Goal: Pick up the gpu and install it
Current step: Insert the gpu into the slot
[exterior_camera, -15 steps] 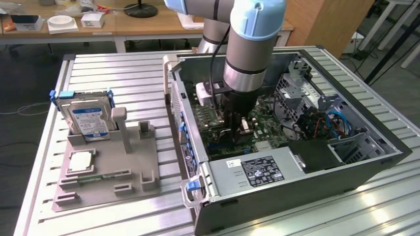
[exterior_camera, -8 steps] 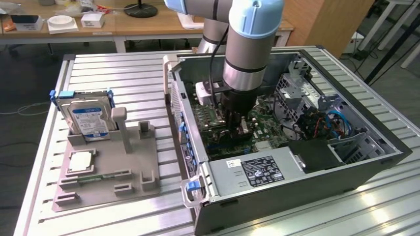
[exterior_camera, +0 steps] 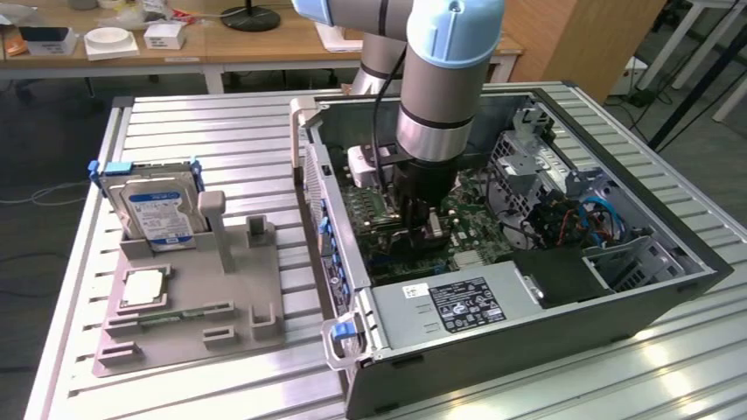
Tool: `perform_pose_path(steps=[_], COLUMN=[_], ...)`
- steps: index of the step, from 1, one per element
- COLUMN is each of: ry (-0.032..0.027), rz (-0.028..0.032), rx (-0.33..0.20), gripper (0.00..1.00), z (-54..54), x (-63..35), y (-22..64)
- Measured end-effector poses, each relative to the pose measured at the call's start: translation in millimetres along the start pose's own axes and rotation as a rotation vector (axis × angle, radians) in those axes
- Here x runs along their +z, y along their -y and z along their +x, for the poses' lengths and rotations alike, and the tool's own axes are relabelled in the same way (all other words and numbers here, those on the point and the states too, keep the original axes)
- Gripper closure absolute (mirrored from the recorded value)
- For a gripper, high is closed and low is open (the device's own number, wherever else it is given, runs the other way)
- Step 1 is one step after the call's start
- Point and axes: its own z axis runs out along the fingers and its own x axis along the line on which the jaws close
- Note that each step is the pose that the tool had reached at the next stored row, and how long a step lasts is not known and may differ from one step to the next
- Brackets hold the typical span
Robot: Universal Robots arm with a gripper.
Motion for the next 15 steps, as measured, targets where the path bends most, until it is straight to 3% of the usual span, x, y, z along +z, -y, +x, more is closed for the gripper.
perform_pose_path(steps=[4, 12, 14, 15], ry=[0.0004, 0.0009, 0.0009, 0.0008], rz=[0.0001, 0.0002, 0.0001, 0.0001], rx=[0.000, 0.000, 0.000, 0.000], gripper=[0.54, 0.53, 0.40, 0.40], z=[-0.1, -0.1, -0.1, -0.1], x=[0.1, 0.1, 0.1, -0.1], y=[0.0, 0.0, 0.0, 0.0])
